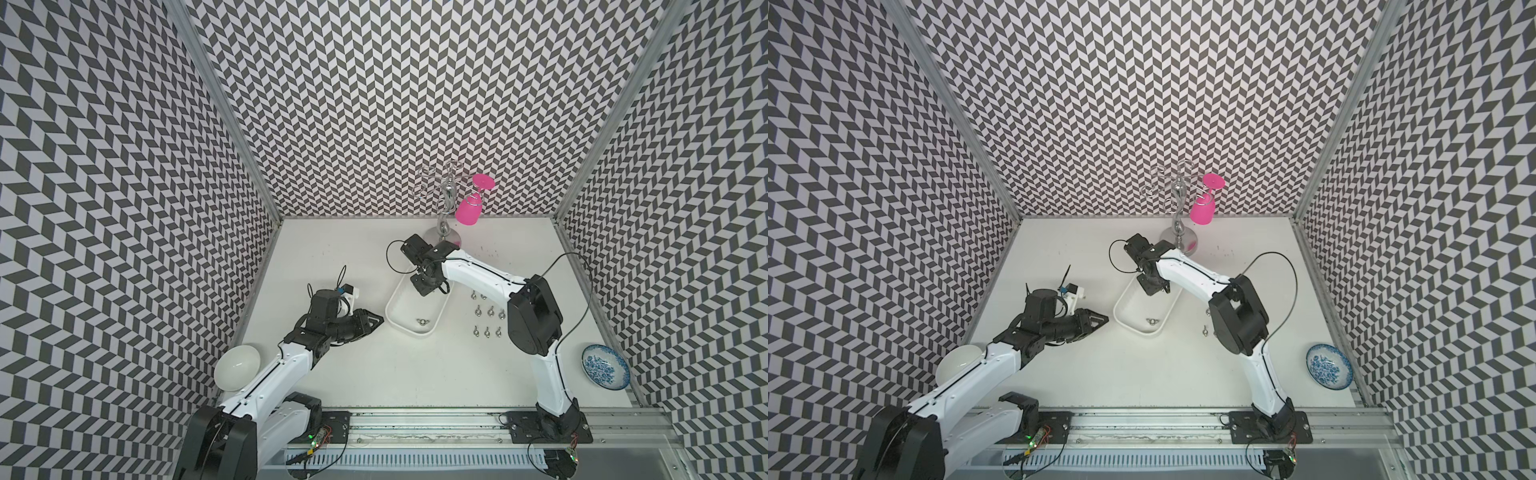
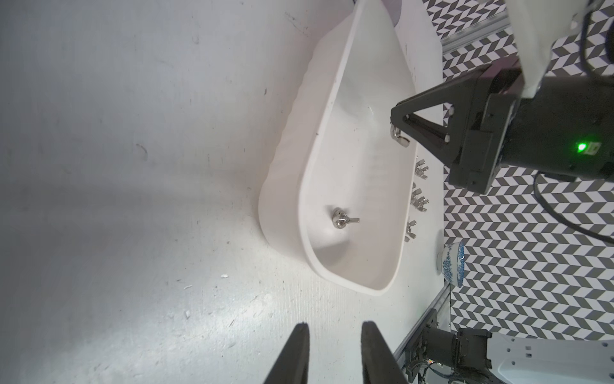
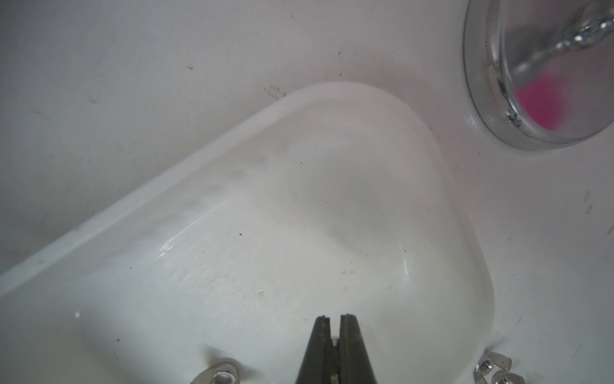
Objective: Take out the wing nut from the storage box
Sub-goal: Pick up the wing nut from the storage box, then place the wing nut at the center of the board.
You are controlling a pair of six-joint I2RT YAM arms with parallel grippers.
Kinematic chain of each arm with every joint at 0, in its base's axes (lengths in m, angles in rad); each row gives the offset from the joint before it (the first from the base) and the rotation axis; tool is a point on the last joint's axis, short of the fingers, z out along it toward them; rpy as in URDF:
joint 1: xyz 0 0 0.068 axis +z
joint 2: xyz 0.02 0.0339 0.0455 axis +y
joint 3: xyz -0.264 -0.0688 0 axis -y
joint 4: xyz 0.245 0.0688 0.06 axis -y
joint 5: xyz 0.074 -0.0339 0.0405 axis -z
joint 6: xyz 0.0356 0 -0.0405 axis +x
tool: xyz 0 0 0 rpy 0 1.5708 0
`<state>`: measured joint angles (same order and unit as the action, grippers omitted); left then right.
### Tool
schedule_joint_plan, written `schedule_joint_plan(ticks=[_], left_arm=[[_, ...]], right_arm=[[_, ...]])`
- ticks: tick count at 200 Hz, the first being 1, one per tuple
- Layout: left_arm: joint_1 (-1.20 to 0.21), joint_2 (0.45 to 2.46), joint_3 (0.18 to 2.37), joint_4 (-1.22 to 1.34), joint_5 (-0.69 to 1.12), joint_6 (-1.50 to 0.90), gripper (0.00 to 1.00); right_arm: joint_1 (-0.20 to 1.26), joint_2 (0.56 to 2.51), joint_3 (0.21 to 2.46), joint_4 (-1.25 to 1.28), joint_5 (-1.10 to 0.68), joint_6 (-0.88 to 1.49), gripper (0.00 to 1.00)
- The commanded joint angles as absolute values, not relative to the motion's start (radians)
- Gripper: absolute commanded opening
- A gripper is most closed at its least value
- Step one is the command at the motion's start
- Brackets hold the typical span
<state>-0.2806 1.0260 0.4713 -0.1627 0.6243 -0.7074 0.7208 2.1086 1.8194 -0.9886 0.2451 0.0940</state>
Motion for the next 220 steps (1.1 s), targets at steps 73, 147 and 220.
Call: schedule_joint_plan(ticks=[73,147,220], left_arm=[[-0.482,1.012,0.693,-0.251,0.457,-0.670,0.31],[-0.678,1.157,0.812,-0.189,0.355,-0.626,0.31],[-0.678,1.217,0.824,-0.147,0.378,-0.602,0.31]], right_arm=[[0.515,1.623,1.335,-0.790,0.380,0.358,0.00],[0.335,1.313,0.954,-0.637,0.393,0.440,0.00],[0.270,1.308,0.797,-0.631,0.240,0.492,0.00]])
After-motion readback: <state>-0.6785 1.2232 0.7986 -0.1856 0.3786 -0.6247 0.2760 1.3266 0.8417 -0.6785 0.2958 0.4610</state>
